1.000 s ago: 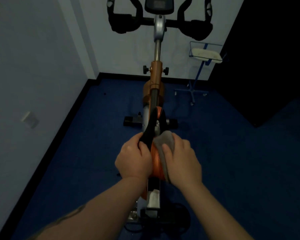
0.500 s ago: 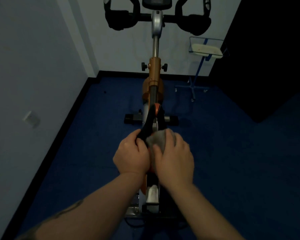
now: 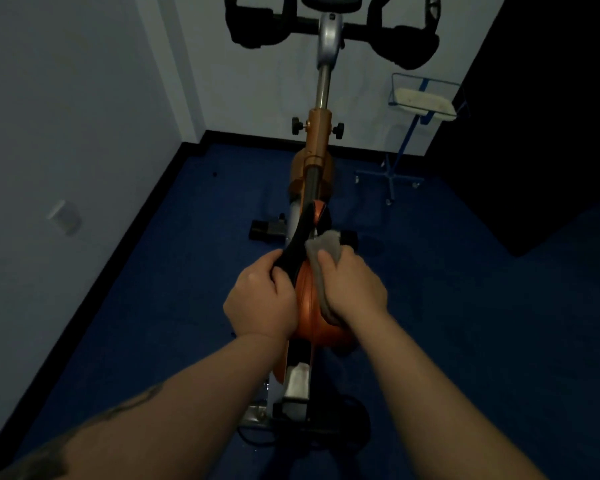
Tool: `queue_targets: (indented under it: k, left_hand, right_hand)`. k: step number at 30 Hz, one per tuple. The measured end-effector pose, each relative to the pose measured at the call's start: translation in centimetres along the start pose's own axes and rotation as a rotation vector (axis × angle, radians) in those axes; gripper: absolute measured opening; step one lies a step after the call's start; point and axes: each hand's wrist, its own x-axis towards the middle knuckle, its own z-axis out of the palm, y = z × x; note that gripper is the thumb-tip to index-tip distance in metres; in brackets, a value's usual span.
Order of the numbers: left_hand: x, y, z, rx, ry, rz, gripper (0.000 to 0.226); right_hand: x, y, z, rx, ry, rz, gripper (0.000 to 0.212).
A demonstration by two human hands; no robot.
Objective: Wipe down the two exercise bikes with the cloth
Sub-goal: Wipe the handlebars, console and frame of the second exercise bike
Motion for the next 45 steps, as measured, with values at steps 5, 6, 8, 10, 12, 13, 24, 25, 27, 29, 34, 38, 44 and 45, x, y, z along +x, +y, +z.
queue_targets:
  k: [5,6,8,10,12,13,24,25,27,29,34,38,44,45]
  left_hand:
    - [0.1,0.0,0.2,0.002,-0.004,0.002,0.035]
    - [0.0,-0.1,0.2,0.002,0.000,0.006,0.035]
    - [-0.1,-0.2,0.1,-0.014,0.013,0.020,0.035]
    - [0.0,-0.1,0.2,-0.011,0.011,0.030,0.035]
    - [0.0,-0.1,0.1,-0.002,0.010,0.034,0.035]
    - [-0.1,-0.1,0.1,-0.004,0.012,0.039,0.035]
    - [0.0,0.1,0.0,0.005,0.006,0.089,0.042]
    - [0.0,0.1,-0.1,0.019,-0.003,0.083,0.038]
    - [-0.2,0.1,-0.2,0.029,-0.001,0.072,0.034]
    - [-0.4,0.0,-0.1,0.014,0.013,0.071,0.034]
    - [-0.3,0.0,-0.2,0.002,0.009,0.105,0.043]
    - [-0.2,0.3,-0.2,0.002,0.008,0.087,0.042]
    - [-0.4,0.2,-0.2,-0.023,0.033,0.091,0.043]
    - [-0.4,0.2,-0.2,-0.027,0.044,0.090,0.043]
  right_hand:
    - [-0.3,0.4,0.1,-0.024,0.010,-0.024,0.056]
    - [-2.1,1.2,0.6,-0.063,0.090,-0.077,0.058]
    - [-4.5,2.0,0.8,-0.069,0.167,-0.134,0.063]
    - [-2.8,1.5,0.4,-0.087,0.128,-0.105,0.059]
    - [0.5,0.1,0.1,-0.072,-0.011,-0.007,0.057]
    - [2.1,-0.7,-0.2,-0.017,-0.075,0.043,0.059]
    - [1.1,-0.8,0.6,-0.171,0.020,-0.183,0.071]
    - [2.3,-1.5,0.3,-0.119,-0.043,-0.127,0.070]
    - [4.9,-2.7,-0.5,0.055,-0.106,-0.038,0.065]
    - [6.0,-3.0,-0.8,0.107,-0.068,-0.029,0.060]
    - [-0.5,0.5,-0.1,-0.099,-0.009,-0.211,0.067]
    - [1.9,-0.4,-0.4,-0.021,-0.099,-0.091,0.061]
    - [2.6,-0.9,-0.4,-0.007,-0.071,-0.120,0.061]
    - [1.2,-0.2,-0.3,-0.039,-0.050,-0.189,0.063]
